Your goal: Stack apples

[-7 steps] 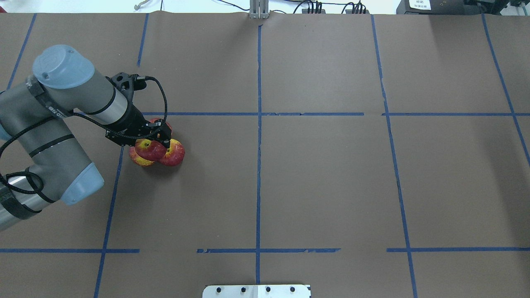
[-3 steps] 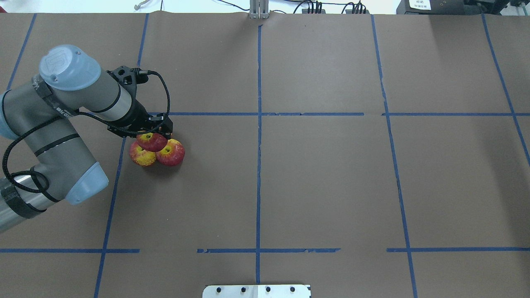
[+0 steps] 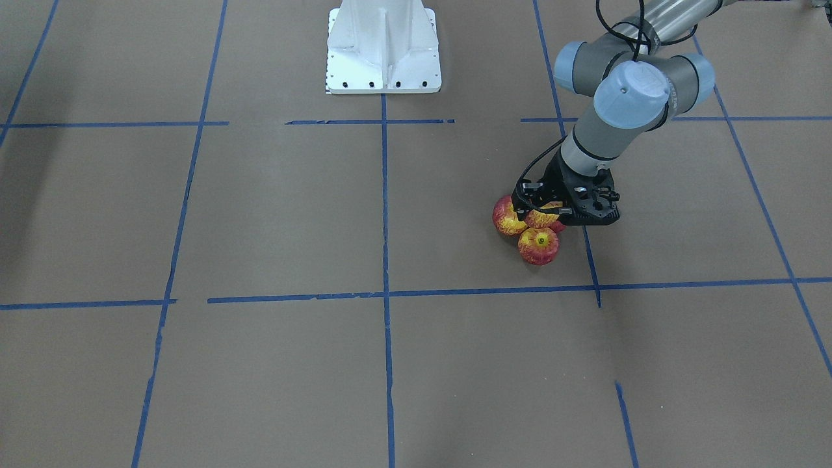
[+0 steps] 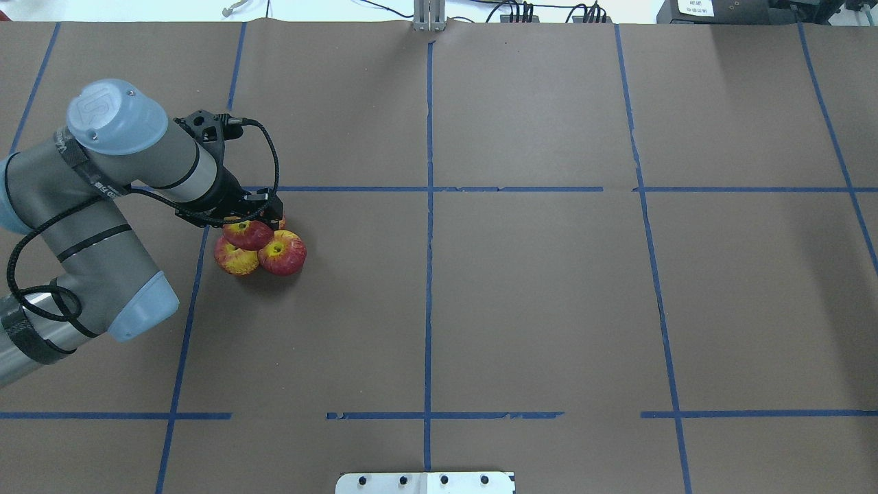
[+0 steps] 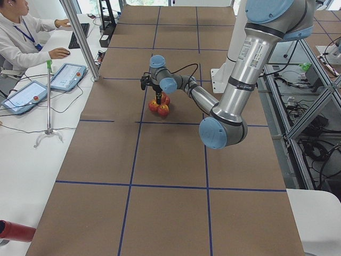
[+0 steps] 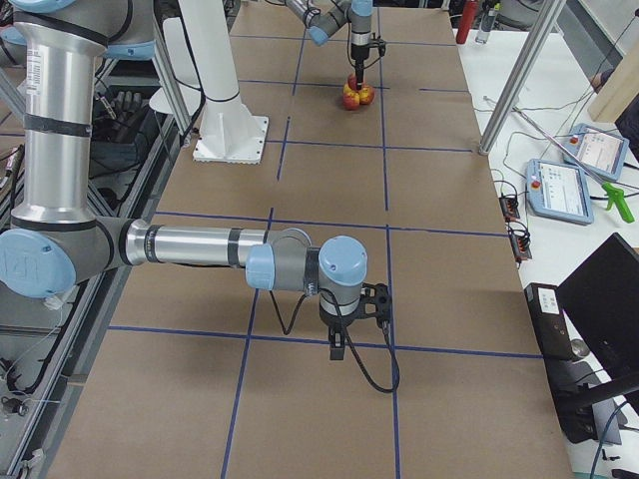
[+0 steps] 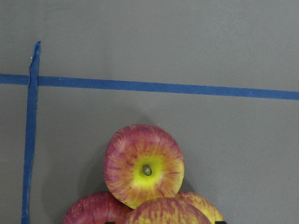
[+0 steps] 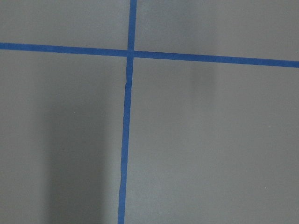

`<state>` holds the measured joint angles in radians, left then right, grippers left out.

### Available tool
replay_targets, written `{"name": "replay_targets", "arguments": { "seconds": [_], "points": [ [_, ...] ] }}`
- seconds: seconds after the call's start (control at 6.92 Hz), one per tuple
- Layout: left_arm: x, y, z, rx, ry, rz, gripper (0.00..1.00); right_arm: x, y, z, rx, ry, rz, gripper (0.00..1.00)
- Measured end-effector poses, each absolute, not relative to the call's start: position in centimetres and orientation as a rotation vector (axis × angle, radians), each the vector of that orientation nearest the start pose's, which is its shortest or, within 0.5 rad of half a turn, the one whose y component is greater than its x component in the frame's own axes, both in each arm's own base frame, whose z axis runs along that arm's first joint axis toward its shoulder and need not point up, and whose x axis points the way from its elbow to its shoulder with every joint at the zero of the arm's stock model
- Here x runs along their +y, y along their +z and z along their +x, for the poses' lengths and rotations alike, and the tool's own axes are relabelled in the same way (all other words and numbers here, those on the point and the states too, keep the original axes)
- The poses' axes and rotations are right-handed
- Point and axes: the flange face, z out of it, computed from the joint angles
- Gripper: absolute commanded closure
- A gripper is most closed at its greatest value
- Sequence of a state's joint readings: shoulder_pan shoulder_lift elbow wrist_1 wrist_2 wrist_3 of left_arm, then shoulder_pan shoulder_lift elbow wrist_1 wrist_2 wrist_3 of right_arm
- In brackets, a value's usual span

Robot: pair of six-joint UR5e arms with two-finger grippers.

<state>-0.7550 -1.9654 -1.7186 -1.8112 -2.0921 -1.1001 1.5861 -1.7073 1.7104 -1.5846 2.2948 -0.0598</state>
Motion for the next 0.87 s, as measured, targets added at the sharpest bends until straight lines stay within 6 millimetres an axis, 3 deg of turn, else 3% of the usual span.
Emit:
{"name": "replay_targets", "arguments": {
  "seconds": [0.29, 0.43, 0.58, 0.72, 0.87],
  "points": [
    [-49.0, 34.66, 40.5, 0.904, -0.054, 0.031, 0.95, -43.22, 65.8, 7.39, -0.724, -0.039, 0.017, 0.0],
    [-48.88, 34.71, 40.68, 0.903, -0.051, 0.029, 0.7, -43.22, 65.8, 7.4, -0.724, -0.038, 0.017, 0.0],
    [-48.84, 34.78, 40.79, 0.903, -0.049, 0.028, 0.53, -43.22, 65.8, 7.4, -0.724, -0.038, 0.017, 0.0],
    [-48.83, 34.8, 40.87, 0.902, -0.048, 0.028, 0.47, -43.22, 65.8, 7.4, -0.724, -0.038, 0.017, 0.0],
    [-48.82, 34.71, 40.92, 0.903, -0.047, 0.028, 0.1, -43.22, 65.8, 7.4, -0.724, -0.039, 0.017, 0.0]
  ]
}}
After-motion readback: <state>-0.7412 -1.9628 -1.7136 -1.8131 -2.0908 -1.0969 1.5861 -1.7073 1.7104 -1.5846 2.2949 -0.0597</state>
